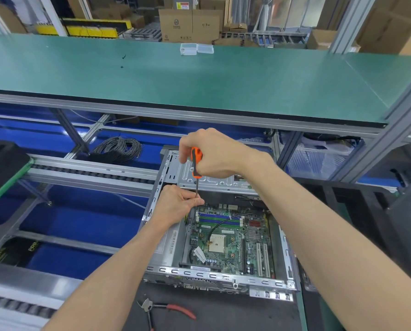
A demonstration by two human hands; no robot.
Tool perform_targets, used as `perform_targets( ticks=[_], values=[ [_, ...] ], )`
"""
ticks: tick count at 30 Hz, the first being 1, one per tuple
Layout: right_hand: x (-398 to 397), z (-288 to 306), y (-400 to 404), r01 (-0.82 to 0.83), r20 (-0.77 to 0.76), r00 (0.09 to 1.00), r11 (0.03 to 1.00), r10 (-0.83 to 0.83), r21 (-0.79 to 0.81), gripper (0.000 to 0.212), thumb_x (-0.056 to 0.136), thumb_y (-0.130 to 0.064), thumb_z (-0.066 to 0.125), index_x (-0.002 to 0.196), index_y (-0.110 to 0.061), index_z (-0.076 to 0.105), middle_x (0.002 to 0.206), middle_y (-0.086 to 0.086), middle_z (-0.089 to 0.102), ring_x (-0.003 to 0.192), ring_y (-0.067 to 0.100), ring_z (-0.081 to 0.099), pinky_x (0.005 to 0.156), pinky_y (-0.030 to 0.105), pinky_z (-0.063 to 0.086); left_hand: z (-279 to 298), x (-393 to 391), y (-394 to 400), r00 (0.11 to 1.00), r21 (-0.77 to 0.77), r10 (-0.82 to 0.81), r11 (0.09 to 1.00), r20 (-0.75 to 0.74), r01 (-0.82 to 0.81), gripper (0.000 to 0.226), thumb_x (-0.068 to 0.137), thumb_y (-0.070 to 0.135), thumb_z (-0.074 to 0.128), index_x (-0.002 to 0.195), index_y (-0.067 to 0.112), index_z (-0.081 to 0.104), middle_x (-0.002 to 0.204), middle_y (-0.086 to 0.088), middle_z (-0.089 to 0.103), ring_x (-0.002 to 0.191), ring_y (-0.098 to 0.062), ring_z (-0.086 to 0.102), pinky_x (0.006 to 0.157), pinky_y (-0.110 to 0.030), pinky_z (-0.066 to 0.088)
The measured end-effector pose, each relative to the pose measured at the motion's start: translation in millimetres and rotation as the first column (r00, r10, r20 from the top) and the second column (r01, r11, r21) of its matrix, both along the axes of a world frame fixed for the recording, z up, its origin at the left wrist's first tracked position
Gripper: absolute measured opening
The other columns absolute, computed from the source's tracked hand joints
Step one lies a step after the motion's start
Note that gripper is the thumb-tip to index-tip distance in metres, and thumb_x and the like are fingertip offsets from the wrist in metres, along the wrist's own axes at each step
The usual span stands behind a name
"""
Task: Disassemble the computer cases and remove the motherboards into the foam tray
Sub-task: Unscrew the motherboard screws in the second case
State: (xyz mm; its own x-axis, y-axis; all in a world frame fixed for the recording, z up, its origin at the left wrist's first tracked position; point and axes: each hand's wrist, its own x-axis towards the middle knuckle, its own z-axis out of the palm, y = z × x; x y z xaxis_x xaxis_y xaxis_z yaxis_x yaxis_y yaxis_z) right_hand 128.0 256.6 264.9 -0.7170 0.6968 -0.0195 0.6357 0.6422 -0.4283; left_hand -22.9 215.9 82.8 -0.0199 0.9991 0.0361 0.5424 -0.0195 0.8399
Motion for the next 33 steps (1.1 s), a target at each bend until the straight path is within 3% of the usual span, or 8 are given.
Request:
perform_targets(
  ticks=[3, 6, 11, 15, 19, 23, 29, 33],
  values=[
    [3, -5, -1, 0.084, -0.049, 0.995, 0.996, -0.083, 0.015, 0.004, 0.086, -0.025, 0.059, 0.089, -0.024, 0.061, 0.086, 0.000, 0.061, 0.076, 0.019, 0.054, 0.062, 0.033, 0.040, -1, 1, 1, 1.000, -0.008, 0.005, 1.000, -0.027, -0.005, 0.008, 0.080, 0.020, 0.083, 0.088, 0.016, 0.082, 0.052, 0.027, 0.062, 0.044, 0.012, 0.052, 0.051, -0.001, 0.036],
    [-7, -10, -6, 0.193, 0.154, 0.952, 0.907, -0.266, 0.374, 0.039, 0.099, -0.058, 0.042, 0.086, -0.021, 0.044, 0.071, -0.002, 0.034, 0.070, 0.029, 0.040, 0.064, 0.038, 0.029, 0, 0, 2, 0.998, -0.019, 0.008, 1.000, -0.058, -0.009, 0.009, 0.080, 0.023, 0.083, 0.087, 0.018, 0.082, 0.059, 0.028, 0.066, 0.051, 0.006, 0.061, 0.055, -0.004, 0.040],
    [-9, -9, -3, 0.117, 0.134, 0.978, 0.951, -0.161, 0.288, 0.013, 0.097, -0.025, 0.047, 0.096, -0.013, 0.052, 0.080, 0.002, 0.043, 0.082, 0.032, 0.048, 0.062, 0.037, 0.035, -1, 0, 2, 0.997, -0.028, 0.004, 1.000, -0.072, -0.006, 0.010, 0.080, 0.022, 0.083, 0.087, 0.016, 0.082, 0.057, 0.024, 0.067, 0.046, 0.006, 0.057, 0.052, -0.006, 0.041],
    [-1, -1, -3, -0.013, 0.092, 0.996, 0.988, -0.002, 0.154, 0.021, 0.080, -0.009, 0.057, 0.098, -0.017, 0.065, 0.093, -0.003, 0.057, 0.086, 0.019, 0.051, 0.061, 0.028, 0.036, -3, -1, 4, 0.996, -0.059, 0.022, 0.998, -0.092, -0.027, 0.004, 0.079, 0.027, 0.084, 0.080, 0.025, 0.082, 0.064, 0.002, 0.074, 0.067, -0.027, 0.070, 0.066, -0.034, 0.056],
    [9, -4, -5, 0.022, 0.007, 1.000, 0.997, -0.022, 0.069, 0.012, 0.080, -0.017, 0.062, 0.092, -0.019, 0.063, 0.091, -0.002, 0.054, 0.081, 0.018, 0.054, 0.064, 0.034, 0.043, -5, 0, 5, 0.993, -0.067, 0.015, 0.997, -0.117, -0.023, 0.006, 0.078, 0.031, 0.084, 0.081, 0.026, 0.082, 0.066, 0.006, 0.074, 0.068, -0.017, 0.071, 0.069, -0.023, 0.053],
    [-2, -10, -9, 0.167, 0.154, 0.960, 0.920, -0.234, 0.355, 0.039, 0.101, -0.053, 0.043, 0.086, -0.018, 0.041, 0.071, -0.002, 0.027, 0.072, 0.030, 0.038, 0.065, 0.039, 0.030, -5, 1, 6, 0.994, -0.099, 0.023, 0.995, -0.110, -0.034, 0.007, 0.077, 0.031, 0.085, 0.082, 0.027, 0.081, 0.067, 0.017, 0.073, 0.067, 0.004, 0.067, 0.071, -0.013, 0.046],
    [-2, -7, -3, 0.047, 0.128, 0.989, 0.970, -0.080, 0.239, 0.008, 0.092, -0.015, 0.053, 0.095, -0.012, 0.059, 0.095, 0.005, 0.057, 0.087, 0.026, 0.052, 0.067, 0.035, 0.041, -7, 0, 6, 0.993, -0.116, 0.017, 0.993, -0.121, -0.031, 0.004, 0.078, 0.033, 0.084, 0.078, 0.030, 0.081, 0.057, 0.003, 0.070, 0.048, -0.008, 0.054, 0.056, -0.013, 0.041],
    [10, 0, -4, -0.056, 0.001, 0.998, 0.997, 0.057, 0.043, 0.024, 0.077, -0.001, 0.057, 0.089, -0.020, 0.067, 0.094, -0.002, 0.060, 0.079, 0.016, 0.055, 0.065, 0.032, 0.043, -7, -1, 7, 0.988, -0.121, -0.013, 0.993, -0.155, -0.006, 0.004, 0.079, 0.032, 0.084, 0.076, 0.032, 0.080, 0.062, 0.007, 0.072, 0.054, -0.017, 0.063, 0.059, -0.027, 0.053]
  ],
)
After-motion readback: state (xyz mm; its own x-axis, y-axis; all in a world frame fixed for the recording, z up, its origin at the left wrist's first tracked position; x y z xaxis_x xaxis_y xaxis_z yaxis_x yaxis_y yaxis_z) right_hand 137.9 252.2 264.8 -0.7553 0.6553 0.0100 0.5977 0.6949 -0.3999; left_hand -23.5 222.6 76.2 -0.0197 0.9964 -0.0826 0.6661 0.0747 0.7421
